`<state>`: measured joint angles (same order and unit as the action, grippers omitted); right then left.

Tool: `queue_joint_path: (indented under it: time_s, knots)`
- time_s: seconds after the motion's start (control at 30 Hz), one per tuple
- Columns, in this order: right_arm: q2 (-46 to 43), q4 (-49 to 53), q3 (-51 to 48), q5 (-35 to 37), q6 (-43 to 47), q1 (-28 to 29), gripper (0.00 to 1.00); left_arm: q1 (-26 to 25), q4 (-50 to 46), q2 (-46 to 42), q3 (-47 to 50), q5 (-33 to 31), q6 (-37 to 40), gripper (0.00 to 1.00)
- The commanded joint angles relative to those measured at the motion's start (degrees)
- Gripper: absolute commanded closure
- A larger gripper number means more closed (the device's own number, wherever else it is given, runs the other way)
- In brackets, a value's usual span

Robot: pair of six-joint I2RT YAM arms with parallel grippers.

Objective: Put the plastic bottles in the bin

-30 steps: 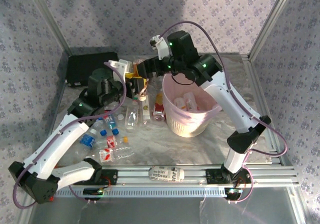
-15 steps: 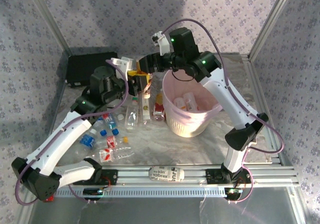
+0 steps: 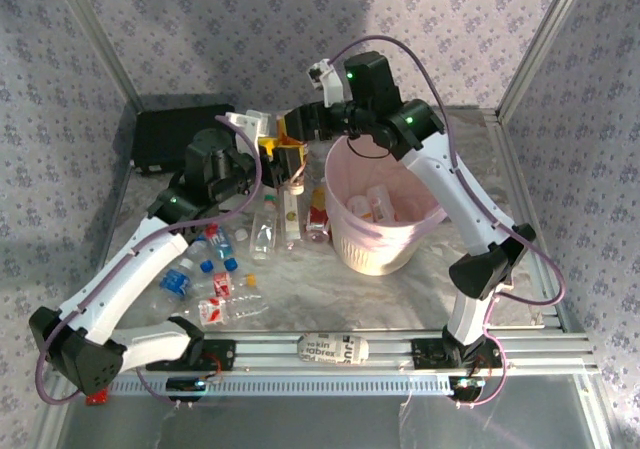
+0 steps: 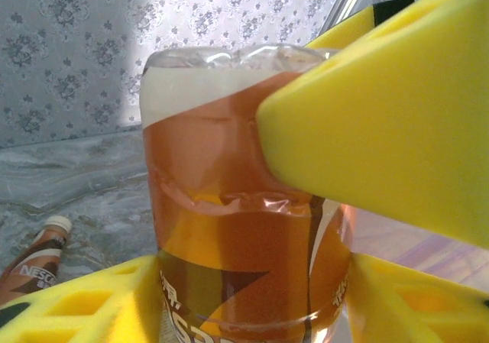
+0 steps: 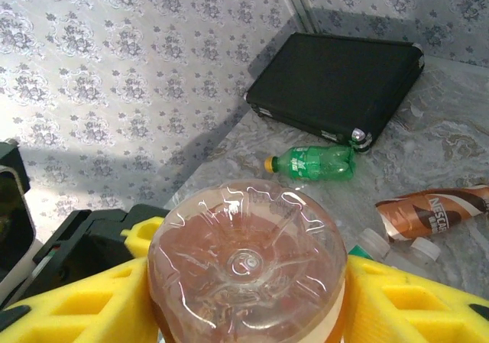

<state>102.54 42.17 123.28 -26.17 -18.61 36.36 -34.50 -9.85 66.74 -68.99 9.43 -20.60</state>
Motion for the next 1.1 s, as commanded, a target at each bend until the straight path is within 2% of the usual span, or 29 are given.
queue_joint_path:
  time_s: [0.0, 0.03, 0.1, 0.2, 0.37, 0.57, 0.73, 1.07]
  knots:
    - [0.3, -0.6, 3.7, 0.0, 1.1, -1.2, 0.42, -0.3, 3.0, -0.8, -2.4, 1.0, -0.1, 0.28]
    - [0.4, 0.1, 4.9, 0.3, 1.7, -1.6, 0.42, -0.3, 3.0, -1.3, -2.2, 0.9, -0.1, 0.21]
    - [0.2, 1.4, 6.7, 0.9, 2.5, -2.8, 0.42, -0.3, 2.4, -2.4, -1.6, 0.7, 0.0, 0.15]
    - [-1.4, 3.2, 8.2, 1.9, 3.7, -4.9, 0.42, -0.1, -1.6, -4.2, -1.0, -1.2, 0.3, 0.14]
    - [-8.3, 6.3, 4.9, 4.4, 4.8, -10.4, 0.42, 2.1, -4.9, -5.0, 2.8, -4.7, -5.1, 0.19]
    - [-17.9, 15.1, -4.1, 8.6, 7.1, -16.6, 0.43, 4.3, -11.1, 3.3, 1.8, -6.5, -10.8, 0.22]
    - [-23.1, 19.0, -14.8, 16.3, 9.5, -17.1, 0.44, 4.1, -12.1, 10.7, -0.3, -6.1, -12.8, 0.28]
    - [-23.9, 15.4, -31.4, 20.9, 9.3, -14.9, 0.44, -0.6, -16.2, 19.8, -2.4, -6.1, -13.8, 0.3]
